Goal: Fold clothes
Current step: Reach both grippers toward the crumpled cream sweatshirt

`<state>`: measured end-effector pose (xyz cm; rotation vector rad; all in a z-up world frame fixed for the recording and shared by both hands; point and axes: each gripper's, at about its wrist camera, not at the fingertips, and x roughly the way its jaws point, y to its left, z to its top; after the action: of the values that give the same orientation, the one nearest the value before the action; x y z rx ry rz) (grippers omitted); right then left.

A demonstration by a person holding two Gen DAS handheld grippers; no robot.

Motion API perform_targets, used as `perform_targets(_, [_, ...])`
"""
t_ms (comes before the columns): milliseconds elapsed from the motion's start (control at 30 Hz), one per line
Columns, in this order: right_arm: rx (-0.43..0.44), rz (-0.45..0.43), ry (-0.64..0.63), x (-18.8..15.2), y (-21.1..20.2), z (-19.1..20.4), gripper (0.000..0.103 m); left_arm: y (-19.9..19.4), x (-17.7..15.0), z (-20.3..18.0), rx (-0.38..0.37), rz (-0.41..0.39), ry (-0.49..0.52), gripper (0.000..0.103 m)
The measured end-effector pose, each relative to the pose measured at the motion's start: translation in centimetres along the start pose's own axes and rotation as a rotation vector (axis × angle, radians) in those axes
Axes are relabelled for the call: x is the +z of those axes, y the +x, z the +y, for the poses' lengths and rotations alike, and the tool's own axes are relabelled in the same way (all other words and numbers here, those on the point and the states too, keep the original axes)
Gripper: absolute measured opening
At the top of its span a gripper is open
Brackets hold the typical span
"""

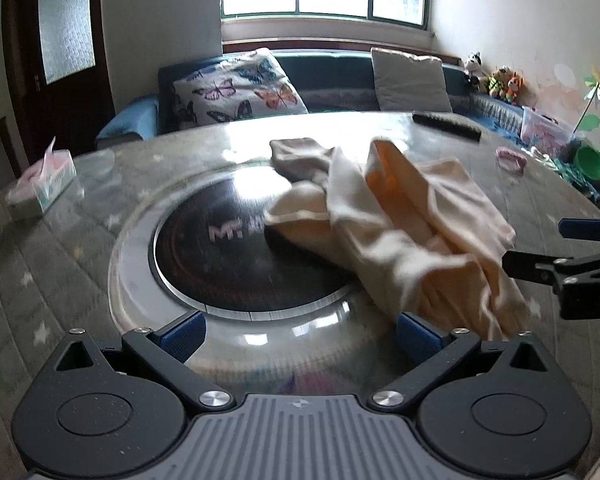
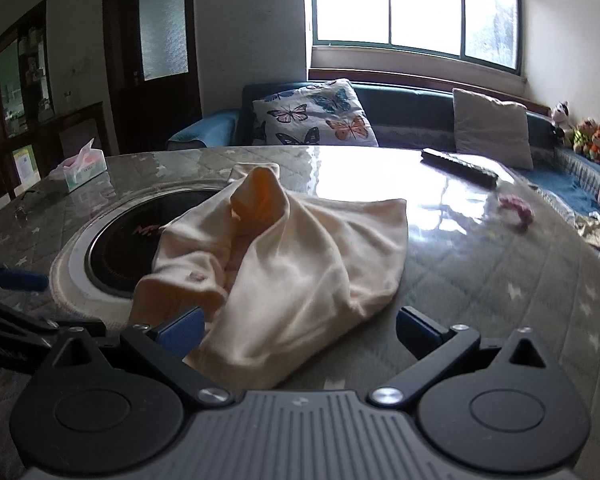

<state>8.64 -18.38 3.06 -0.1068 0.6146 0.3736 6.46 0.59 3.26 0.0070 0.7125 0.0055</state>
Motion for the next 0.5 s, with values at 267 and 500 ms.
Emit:
perform_targets(267, [0.007, 0.02, -0.033, 3.9, 4.7, -0.8, 0.09, 2.3, 3.2, 0.6, 0.011, -0.018, 0.025, 0.1])
perform_targets(500, [0.038, 0.056, -0.068, 6.8, 10.1, -0.6, 0.071, 4.3, 5.0, 0.6, -0.009, -0.013, 0.062, 0.095])
